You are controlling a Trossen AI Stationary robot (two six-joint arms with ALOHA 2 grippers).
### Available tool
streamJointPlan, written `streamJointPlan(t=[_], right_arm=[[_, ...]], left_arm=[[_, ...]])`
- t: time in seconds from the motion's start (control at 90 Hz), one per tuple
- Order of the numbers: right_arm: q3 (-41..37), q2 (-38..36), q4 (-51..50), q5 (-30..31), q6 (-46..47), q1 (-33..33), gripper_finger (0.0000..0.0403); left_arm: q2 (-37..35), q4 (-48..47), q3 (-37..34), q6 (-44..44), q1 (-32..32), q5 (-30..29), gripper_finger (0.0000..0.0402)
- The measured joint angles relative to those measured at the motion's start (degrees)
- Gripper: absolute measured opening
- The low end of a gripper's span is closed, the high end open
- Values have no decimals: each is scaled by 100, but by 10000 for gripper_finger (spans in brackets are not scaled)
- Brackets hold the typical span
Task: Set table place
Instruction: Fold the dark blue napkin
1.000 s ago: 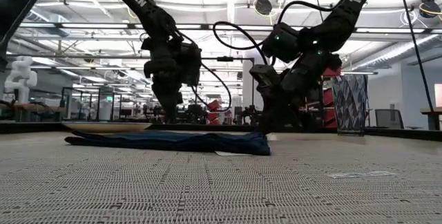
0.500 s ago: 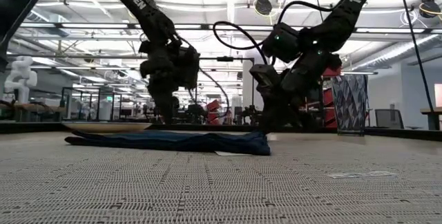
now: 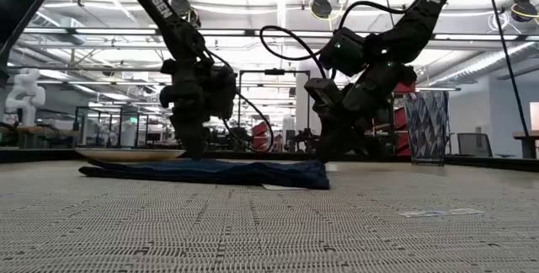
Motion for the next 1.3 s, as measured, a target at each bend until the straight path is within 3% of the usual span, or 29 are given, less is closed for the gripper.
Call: streamJointPlan(t=[0.133,0.356,0.722,1.133,1.3], right_arm=[[0,0,2,0,5,0,0],[0,-17,-3,-131,44,2,0],[-2,-728,-346,-146,-61,4,0],[-2,-761,-470,-138,-53,42,0],[-2,-763,-461,-522,-17,59,0]], left_arm=[[8,85,-4,22,-4,-3,117],[22,172,-4,20,-5,-28,9],[-69,155,131,-271,30,-46,0],[-360,-552,437,-260,-11,-24,0],[-641,-641,449,-273,-48,36,0]])
